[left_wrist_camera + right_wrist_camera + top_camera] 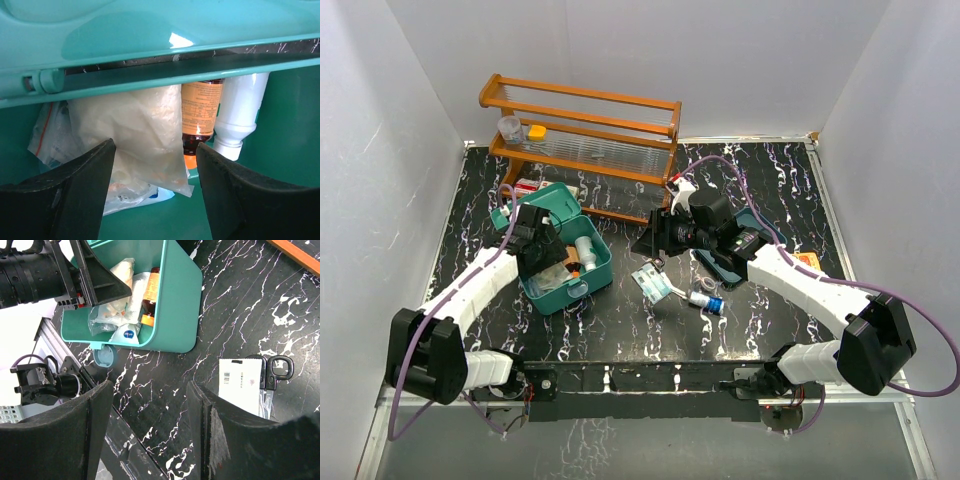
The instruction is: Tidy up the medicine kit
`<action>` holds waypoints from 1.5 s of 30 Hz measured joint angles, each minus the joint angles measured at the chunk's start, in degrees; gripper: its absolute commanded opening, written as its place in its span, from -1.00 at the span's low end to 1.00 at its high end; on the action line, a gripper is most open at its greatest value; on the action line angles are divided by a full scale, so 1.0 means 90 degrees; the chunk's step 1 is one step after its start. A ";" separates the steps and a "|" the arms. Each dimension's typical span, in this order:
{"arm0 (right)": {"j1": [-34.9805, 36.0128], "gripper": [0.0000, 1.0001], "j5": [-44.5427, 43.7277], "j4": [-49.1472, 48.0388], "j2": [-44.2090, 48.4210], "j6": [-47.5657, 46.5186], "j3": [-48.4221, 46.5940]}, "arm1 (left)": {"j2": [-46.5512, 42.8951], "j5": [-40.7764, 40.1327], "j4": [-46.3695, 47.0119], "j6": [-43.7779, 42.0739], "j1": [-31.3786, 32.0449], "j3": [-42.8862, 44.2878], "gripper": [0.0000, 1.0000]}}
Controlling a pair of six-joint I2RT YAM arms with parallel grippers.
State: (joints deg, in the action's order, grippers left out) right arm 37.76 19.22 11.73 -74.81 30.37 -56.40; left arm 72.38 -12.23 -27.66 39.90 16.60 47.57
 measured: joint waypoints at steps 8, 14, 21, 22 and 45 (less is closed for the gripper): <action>0.0000 0.16 -0.0571 -0.0041 0.0022 0.0100 0.0182 | 0.0073 -0.0044 0.0012 -0.0007 0.0000 0.0000 0.31; 0.0000 0.16 -0.1365 0.0075 0.0007 0.0107 0.0692 | -0.0138 0.0092 -0.0350 -0.0097 0.0000 0.0277 0.40; 0.0000 0.13 -0.1695 0.0170 -0.0364 -0.0177 0.0840 | -0.0750 0.0631 -0.0644 -0.0323 0.0000 0.1054 0.49; 0.0000 0.12 -0.1690 0.0168 -0.0454 -0.0204 0.0840 | -0.0862 0.0775 -0.0622 -0.0367 0.0000 0.1120 0.49; 0.0056 -0.35 -0.1035 0.0393 -0.2025 -0.0262 0.0682 | -0.3194 0.3483 0.0782 -0.0981 0.0000 0.0928 0.55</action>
State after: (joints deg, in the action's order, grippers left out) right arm 38.26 9.91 15.27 -93.03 28.01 -50.26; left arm 43.64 19.11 -20.62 31.07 16.60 55.92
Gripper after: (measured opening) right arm 0.333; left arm 0.774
